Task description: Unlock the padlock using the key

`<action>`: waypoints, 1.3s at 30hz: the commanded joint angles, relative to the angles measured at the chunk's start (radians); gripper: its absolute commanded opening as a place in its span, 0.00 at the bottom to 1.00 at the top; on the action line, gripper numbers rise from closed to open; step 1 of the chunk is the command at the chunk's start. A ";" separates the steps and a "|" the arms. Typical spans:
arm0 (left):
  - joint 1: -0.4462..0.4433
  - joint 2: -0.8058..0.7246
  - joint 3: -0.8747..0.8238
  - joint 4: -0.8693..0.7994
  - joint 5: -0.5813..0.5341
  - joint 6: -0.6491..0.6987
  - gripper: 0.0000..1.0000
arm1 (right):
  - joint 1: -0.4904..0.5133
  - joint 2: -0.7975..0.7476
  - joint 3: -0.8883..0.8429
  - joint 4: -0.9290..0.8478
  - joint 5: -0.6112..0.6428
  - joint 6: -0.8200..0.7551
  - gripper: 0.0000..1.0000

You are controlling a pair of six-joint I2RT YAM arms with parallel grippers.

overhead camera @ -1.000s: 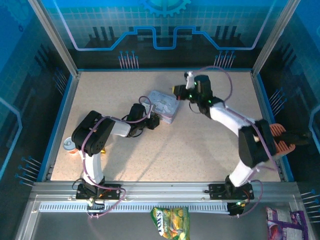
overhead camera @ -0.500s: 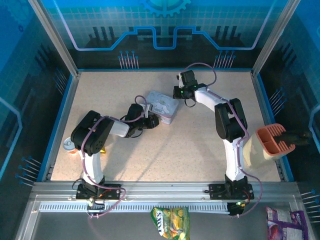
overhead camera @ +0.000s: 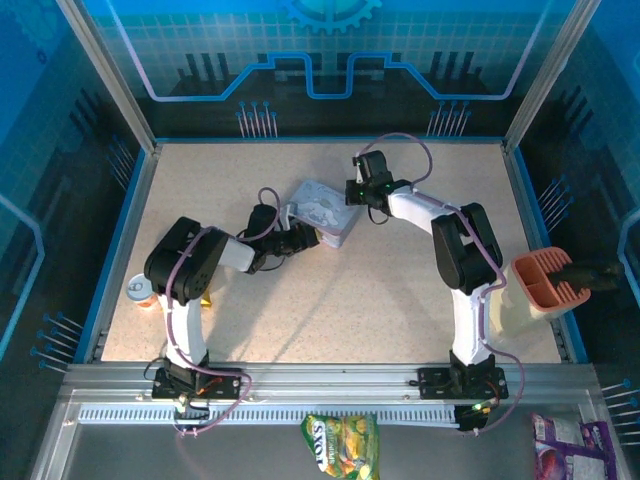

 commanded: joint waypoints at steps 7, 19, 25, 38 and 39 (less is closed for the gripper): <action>0.045 0.181 -0.054 0.260 0.105 -0.585 0.00 | 0.068 0.012 -0.039 -0.146 -0.097 0.010 0.00; 0.074 0.143 -0.053 0.015 0.008 -0.489 0.00 | 0.111 0.011 -0.045 -0.221 -0.016 -0.071 0.00; 0.051 0.010 0.048 -0.287 0.025 -0.216 0.00 | 0.154 -0.005 -0.118 -0.191 0.061 -0.086 0.00; 0.064 -0.035 0.082 -0.523 -0.013 -0.020 0.00 | 0.148 0.020 -0.158 -0.153 0.022 -0.054 0.00; 0.064 -0.022 0.069 -0.469 0.005 -0.062 0.00 | 0.147 0.018 -0.162 -0.151 0.022 -0.057 0.00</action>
